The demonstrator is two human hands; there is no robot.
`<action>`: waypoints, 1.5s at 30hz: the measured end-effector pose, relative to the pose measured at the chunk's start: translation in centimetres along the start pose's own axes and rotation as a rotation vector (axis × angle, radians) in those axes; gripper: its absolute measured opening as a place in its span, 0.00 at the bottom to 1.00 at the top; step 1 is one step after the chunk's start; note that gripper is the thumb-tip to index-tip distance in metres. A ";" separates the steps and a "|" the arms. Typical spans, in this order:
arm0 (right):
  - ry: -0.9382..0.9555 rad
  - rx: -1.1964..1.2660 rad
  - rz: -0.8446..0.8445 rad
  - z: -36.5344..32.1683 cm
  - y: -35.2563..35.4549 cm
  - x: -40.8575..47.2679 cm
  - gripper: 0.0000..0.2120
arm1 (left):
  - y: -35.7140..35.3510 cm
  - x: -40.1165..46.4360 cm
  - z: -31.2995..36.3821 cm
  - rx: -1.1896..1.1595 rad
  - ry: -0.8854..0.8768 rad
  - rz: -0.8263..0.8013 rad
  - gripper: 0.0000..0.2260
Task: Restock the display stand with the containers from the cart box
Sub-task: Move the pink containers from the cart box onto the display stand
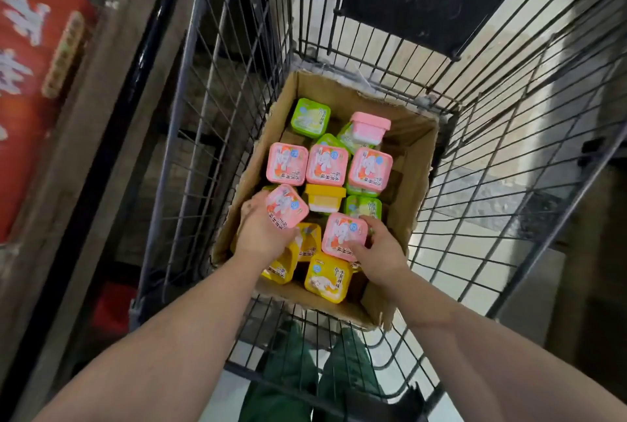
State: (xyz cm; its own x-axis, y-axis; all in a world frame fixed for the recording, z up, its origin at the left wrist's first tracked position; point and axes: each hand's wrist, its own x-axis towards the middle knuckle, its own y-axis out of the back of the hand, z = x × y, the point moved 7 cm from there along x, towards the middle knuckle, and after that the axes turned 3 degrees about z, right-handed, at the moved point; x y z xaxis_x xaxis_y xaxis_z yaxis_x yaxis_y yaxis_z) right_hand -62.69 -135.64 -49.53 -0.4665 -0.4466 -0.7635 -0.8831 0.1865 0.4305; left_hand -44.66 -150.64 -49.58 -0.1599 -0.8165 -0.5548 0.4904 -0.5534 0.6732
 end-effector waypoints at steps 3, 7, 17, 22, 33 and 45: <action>-0.022 0.080 0.015 -0.3 1.0 -0.8 0.24 | 0.7 -0.7 0.5 -0.047 -0.011 -0.008 0.31; -0.028 0.278 0.031 -2.1 2.5 -2.9 0.20 | 2.4 -2.4 1.9 -0.054 -0.055 -0.045 0.27; 0.213 0.327 0.093 -11.3 6.9 -13.4 0.24 | 12.8 -9.3 7.7 -0.218 -0.260 0.107 0.24; 0.404 0.345 0.012 -15.4 5.8 -20.8 0.21 | 20.2 -16.2 6.6 -0.331 -0.284 0.311 0.29; 0.727 0.225 -0.491 -18.2 -9.7 -46.1 0.11 | 34.5 -41.8 -13.4 -0.513 -0.136 0.853 0.34; 0.807 0.036 -0.961 -9.9 -39.7 -76.4 0.07 | 43.7 -74.6 -43.8 -0.584 0.196 1.362 0.29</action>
State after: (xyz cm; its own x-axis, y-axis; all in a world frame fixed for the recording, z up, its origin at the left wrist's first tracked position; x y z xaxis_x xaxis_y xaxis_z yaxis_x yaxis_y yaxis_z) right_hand 8.46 -117.55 -3.52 0.5176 -0.8202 -0.2437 -0.8556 -0.4929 -0.1585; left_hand 26.20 -106.78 -0.16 0.7811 -0.5787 0.2347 0.4373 0.7752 0.4559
